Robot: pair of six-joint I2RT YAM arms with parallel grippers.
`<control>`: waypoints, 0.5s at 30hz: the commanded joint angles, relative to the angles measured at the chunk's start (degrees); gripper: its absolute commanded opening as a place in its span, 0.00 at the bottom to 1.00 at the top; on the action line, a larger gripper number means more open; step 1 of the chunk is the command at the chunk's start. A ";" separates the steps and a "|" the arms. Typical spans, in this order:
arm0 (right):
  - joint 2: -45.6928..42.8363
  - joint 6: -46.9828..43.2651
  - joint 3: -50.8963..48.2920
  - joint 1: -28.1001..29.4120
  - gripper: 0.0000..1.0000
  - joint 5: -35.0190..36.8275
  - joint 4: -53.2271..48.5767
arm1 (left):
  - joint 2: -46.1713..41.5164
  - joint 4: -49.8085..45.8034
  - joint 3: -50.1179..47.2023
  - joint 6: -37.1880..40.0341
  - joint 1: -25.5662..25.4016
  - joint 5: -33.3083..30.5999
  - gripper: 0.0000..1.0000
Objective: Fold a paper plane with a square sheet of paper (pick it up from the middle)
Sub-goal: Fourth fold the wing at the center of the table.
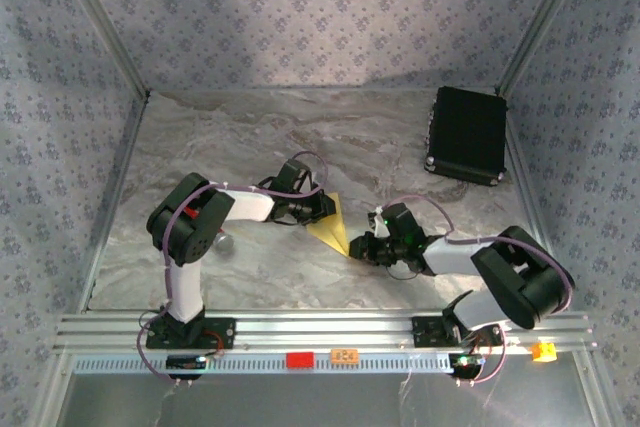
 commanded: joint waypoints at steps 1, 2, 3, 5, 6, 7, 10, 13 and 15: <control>-3.36 -0.25 0.37 -0.28 0.19 1.47 -7.00 | 0.77 -1.56 -0.93 0.28 -0.26 0.27 0.15; -4.68 -0.63 1.27 -0.53 0.20 1.95 -8.76 | 0.72 -1.66 -0.91 0.41 -0.26 0.29 0.15; -5.66 -1.10 2.13 -0.80 0.21 2.22 -10.21 | 0.75 -1.71 -0.93 0.37 -0.24 0.28 0.15; -7.37 -2.24 4.04 -1.74 0.22 2.18 -12.13 | 0.70 -1.78 -1.04 0.45 -0.26 0.28 0.15; -7.68 -2.58 4.84 -1.92 0.22 1.92 -12.35 | 0.63 -1.66 -1.00 0.45 -0.26 0.27 0.15; -7.67 -2.93 5.76 -2.25 0.22 1.44 -12.38 | 0.66 -1.66 -1.00 0.44 -0.26 0.27 0.15; -5.65 -3.44 8.73 -2.27 0.16 -0.98 -11.23 | 0.70 -1.69 -1.00 0.45 -0.25 0.20 0.15; -1.48 -3.54 12.00 -1.37 0.09 -2.54 -9.90 | 0.91 -1.55 -1.00 0.41 -0.34 0.28 0.15; 1.68 -3.52 14.02 -0.50 0.06 -2.63 -9.29 | 1.06 -1.41 -1.00 0.37 -0.35 0.40 0.15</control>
